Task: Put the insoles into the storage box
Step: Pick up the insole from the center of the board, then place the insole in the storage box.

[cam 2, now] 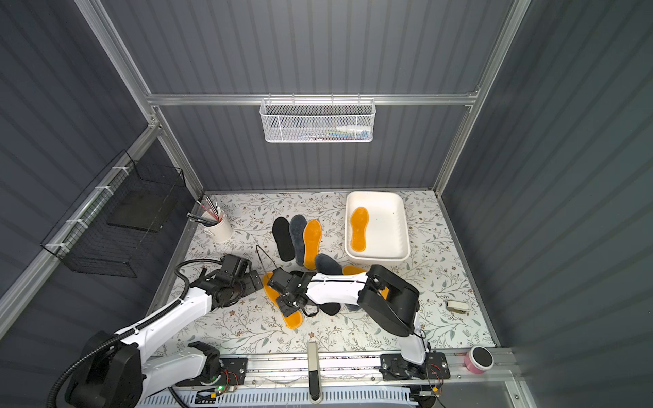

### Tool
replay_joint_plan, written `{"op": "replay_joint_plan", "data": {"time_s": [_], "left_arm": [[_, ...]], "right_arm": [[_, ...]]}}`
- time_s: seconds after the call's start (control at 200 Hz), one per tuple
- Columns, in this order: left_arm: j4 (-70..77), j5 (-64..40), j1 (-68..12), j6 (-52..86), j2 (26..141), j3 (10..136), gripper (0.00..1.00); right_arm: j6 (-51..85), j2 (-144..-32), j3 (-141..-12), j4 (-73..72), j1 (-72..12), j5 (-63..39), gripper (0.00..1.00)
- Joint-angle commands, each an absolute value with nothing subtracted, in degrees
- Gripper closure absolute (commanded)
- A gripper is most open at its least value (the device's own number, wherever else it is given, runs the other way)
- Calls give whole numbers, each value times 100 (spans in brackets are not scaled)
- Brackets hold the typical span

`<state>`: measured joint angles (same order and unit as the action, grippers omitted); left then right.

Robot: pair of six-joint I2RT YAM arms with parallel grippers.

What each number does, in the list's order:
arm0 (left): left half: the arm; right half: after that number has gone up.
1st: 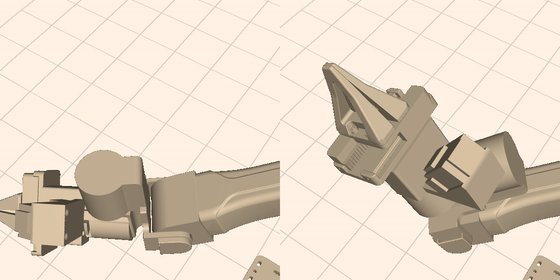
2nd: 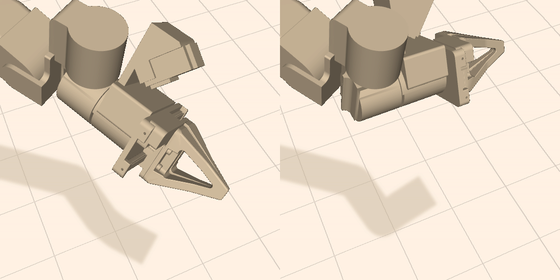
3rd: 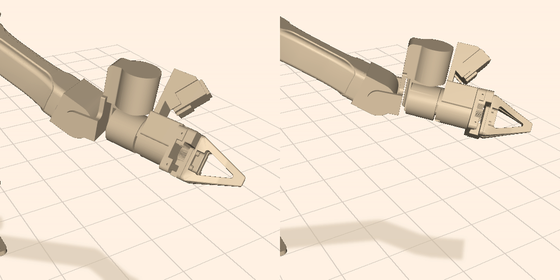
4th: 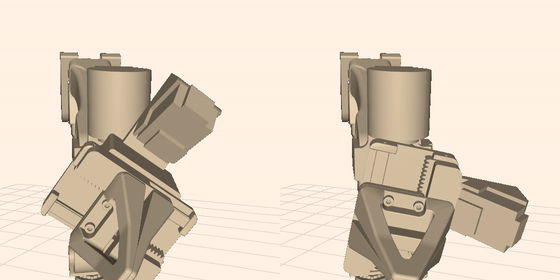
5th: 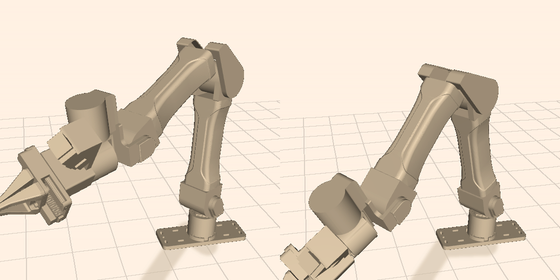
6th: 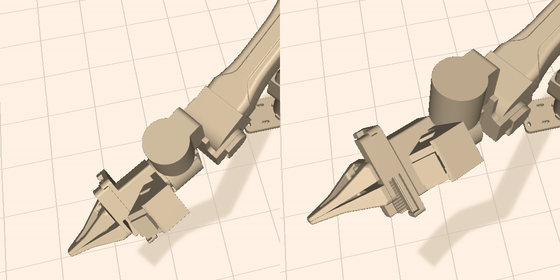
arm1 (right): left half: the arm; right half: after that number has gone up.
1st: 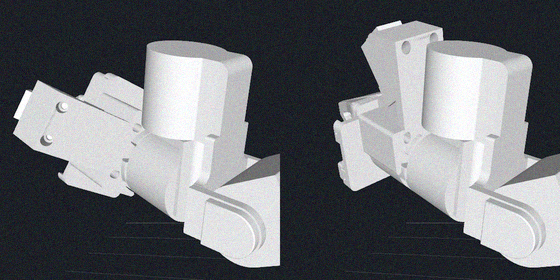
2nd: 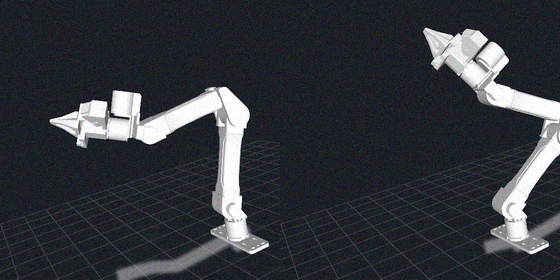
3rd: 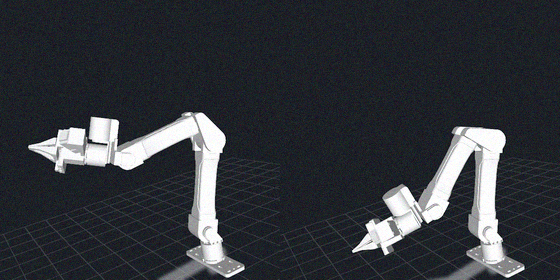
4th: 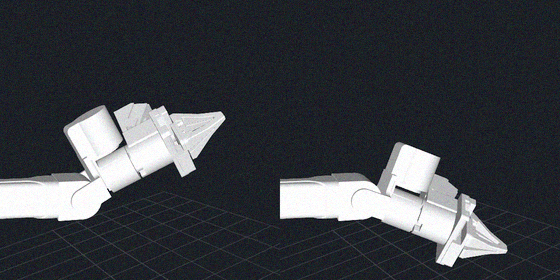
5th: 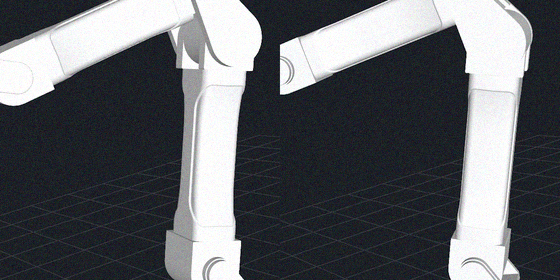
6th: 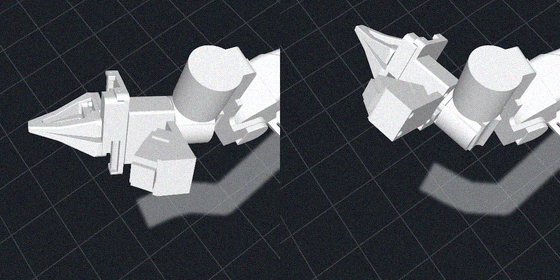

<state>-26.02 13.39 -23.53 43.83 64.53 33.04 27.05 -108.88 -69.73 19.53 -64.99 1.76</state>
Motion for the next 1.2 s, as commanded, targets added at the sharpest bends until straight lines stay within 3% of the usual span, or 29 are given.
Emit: {"op": "replay_joint_plan", "data": {"time_s": [0.0,0.23,0.46,0.786,1.196], "left_arm": [[-2619,1337,-2312,4184,6117,3374,0],[-2266,1357,-2312,4051,5662,3453,0],[-2079,1157,-2310,3985,6172,3747,0],[-1360,756,-2312,3921,6831,4074,0],[-1007,476,-2320,3885,7724,4535,0]], "right_arm": [[2498,-10283,-6683,1503,-6367,259,100],[2249,-9300,-6231,1253,-5998,131,100],[1952,-8478,-5947,1204,-5371,-58,100],[1319,-7303,-5908,1660,-3549,-276,100],[846,-8156,-6729,2150,-1058,-1012,100]]}}
